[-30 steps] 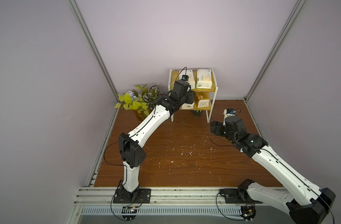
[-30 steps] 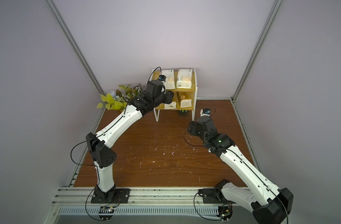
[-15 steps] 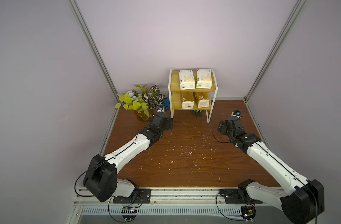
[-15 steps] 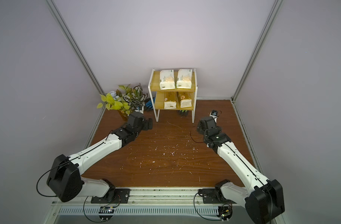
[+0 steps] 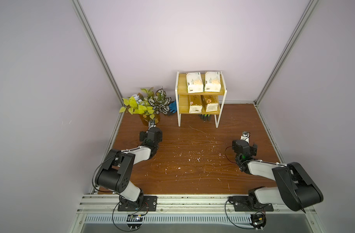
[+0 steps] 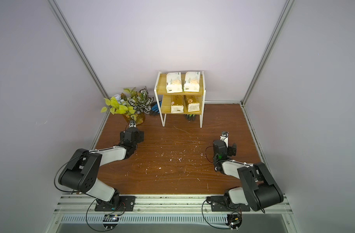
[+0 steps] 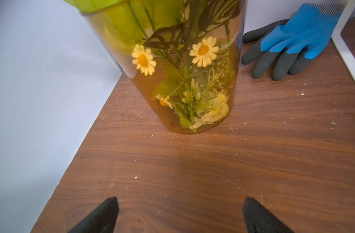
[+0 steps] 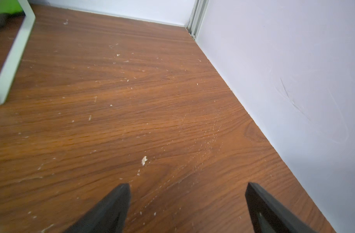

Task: Place the tissue boxes on the shelf by color
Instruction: Reset both arms

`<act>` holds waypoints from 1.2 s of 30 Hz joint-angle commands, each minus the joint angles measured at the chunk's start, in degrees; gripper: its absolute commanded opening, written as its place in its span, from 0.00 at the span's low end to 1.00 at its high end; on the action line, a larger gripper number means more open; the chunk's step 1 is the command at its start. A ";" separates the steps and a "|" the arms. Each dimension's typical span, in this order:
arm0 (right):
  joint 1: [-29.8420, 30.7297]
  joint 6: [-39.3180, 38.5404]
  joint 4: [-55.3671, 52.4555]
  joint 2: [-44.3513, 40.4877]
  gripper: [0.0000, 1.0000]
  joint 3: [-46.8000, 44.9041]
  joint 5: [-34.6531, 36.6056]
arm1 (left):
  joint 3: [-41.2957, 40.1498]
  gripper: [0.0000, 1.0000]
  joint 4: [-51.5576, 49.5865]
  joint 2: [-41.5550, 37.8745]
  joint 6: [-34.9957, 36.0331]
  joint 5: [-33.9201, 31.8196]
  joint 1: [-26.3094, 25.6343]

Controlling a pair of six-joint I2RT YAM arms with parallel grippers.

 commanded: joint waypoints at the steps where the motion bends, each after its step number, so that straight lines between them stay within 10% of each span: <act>1: -0.79 -6.32 14.66 4.09 0.99 3.05 1.98 | -1.04 1.00 7.15 2.23 1.18 2.35 1.85; 9: -3.24 -5.81 15.92 10.46 0.98 7.89 -5.45 | -2.66 1.00 9.00 1.28 0.94 5.49 3.21; 18: -8.85 -3.57 33.04 3.81 0.99 -6.66 -22.92 | -17.72 1.00 28.88 -8.21 6.44 6.81 3.42; 36: -10.75 -2.28 36.63 6.27 0.99 -7.17 -24.66 | -23.01 1.00 44.64 -2.14 2.36 17.31 12.80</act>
